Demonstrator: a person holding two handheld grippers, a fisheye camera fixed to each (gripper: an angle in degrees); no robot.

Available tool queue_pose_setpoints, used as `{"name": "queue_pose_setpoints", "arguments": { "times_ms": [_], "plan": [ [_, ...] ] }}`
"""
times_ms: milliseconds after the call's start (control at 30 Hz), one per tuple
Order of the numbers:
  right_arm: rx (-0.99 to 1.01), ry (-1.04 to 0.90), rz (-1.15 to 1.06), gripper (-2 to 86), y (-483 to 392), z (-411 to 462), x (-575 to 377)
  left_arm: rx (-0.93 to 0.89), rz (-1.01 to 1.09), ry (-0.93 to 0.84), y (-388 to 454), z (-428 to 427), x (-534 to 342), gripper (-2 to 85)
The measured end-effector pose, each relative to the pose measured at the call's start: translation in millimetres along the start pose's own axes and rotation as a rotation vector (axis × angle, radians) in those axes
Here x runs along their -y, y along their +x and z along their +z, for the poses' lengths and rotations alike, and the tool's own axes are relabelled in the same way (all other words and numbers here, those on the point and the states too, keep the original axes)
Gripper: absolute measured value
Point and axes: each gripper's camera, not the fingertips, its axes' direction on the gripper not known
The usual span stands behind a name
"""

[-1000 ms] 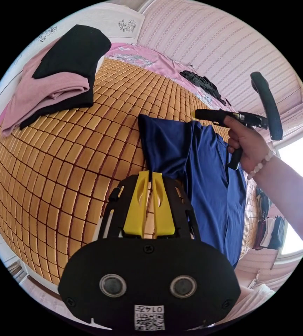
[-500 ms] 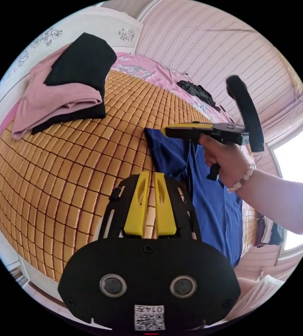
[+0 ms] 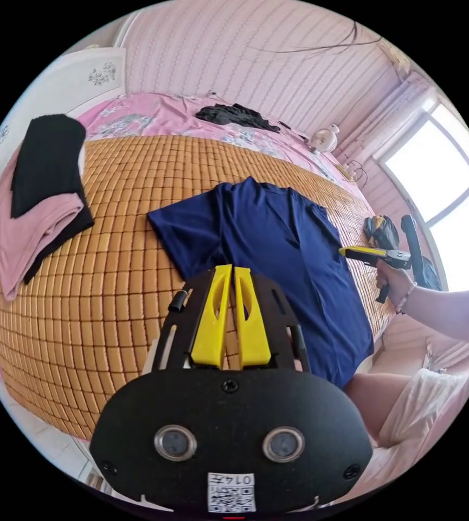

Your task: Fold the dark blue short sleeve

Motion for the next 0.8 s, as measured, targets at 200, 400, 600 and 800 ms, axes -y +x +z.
{"name": "queue_pose_setpoints", "arguments": {
  "times_ms": [200,400,600,800],
  "plan": [
    [0.079,0.122,0.195,6.1,99.1,4.1,-6.4,-0.091,0.159,0.013,100.8,62.2,83.6,0.9],
    [0.198,0.094,0.326,5.5,157.8,43.2,14.0,-0.137,0.293,0.01,201.9,123.6,150.2,2.4],
    [0.257,0.246,0.449,1.7,197.8,16.1,-30.4,-0.158,0.372,0.024,282.7,159.1,192.6,2.6],
    [0.144,0.188,0.622,4.7,209.0,18.1,-101.5,-0.167,0.486,0.018,359.9,206.3,222.7,2.9]
  ]
}}
